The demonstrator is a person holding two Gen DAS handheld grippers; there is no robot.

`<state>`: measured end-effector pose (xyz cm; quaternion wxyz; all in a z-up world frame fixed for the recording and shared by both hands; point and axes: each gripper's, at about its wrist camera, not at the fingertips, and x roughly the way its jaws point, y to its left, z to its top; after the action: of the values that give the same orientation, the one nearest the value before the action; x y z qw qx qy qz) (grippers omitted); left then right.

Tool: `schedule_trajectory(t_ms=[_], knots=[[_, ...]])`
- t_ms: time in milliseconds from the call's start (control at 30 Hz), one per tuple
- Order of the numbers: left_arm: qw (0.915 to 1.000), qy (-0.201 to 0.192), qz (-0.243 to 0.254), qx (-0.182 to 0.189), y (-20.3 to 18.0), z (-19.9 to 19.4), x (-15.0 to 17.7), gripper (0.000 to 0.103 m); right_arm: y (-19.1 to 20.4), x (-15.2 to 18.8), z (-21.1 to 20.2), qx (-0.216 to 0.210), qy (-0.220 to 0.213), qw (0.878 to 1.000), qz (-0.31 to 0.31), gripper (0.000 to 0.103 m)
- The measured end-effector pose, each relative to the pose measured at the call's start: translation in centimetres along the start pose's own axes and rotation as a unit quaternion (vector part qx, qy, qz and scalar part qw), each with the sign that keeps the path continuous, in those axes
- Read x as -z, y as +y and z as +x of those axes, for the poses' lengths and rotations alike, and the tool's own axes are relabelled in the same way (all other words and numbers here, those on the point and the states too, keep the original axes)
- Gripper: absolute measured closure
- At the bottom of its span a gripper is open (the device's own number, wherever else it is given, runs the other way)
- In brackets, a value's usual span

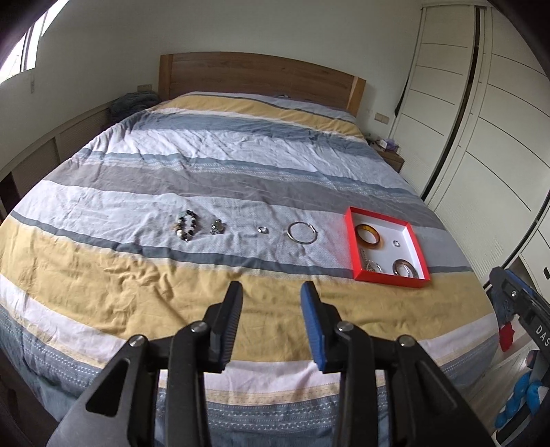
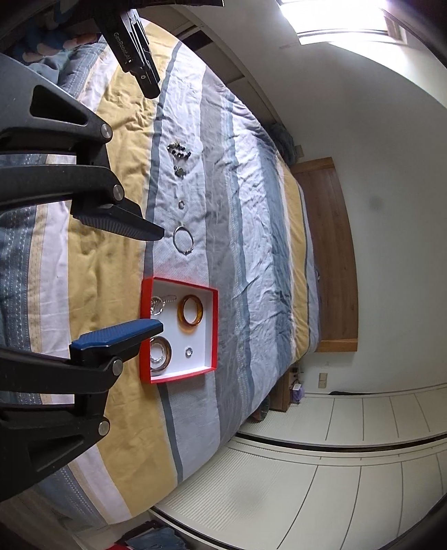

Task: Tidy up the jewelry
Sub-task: 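Lift both tools away from the box toward the remaining jewelry, then grasp the silver clasp bangle with the right tool while the left tool grasps the beaded bracelet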

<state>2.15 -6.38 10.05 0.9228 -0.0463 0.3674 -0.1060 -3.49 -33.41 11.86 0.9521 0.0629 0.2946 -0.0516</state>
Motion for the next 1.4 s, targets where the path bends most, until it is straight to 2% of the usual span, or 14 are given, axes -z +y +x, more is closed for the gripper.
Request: schedule_trajectory(t_ms=[67, 133, 333, 667, 967, 1400], knots=[[0.9999, -0.012, -0.007, -0.004, 0.9, -1.4, 0.3, 0.063, 1.3, 0.0, -1.4, -0.006, -0.010, 1.000, -0.011, 0.054], [0.9996, -0.021, -0.014, -0.013, 1.8, -2.5, 0.6, 0.061, 2.6, 0.1, -2.6, -0.010, -0.020, 0.999, -0.024, 0.048], [0.9978, -0.039, -0.036, -0.041, 4.5, -4.6, 1.3, 0.060, 5.1, 0.1, -5.3, -0.027, -0.043, 0.997, -0.052, 0.047], [0.9935, -0.053, -0.066, -0.076, 8.3, -5.5, 2.2, 0.060, 5.8, 0.6, -5.0, -0.041, -0.043, 0.997, -0.052, 0.047], [0.9893, -0.026, -0.106, -0.097, 12.1, -2.4, 3.1, 0.060, 5.6, 1.1, -1.5, -0.054, -0.013, 0.998, -0.043, 0.047], [0.9872, 0.050, -0.109, -0.105, 14.6, 8.0, 3.6, 0.060, 6.6, 2.6, 11.0, -0.080, 0.086, 0.992, -0.042, 0.048]])
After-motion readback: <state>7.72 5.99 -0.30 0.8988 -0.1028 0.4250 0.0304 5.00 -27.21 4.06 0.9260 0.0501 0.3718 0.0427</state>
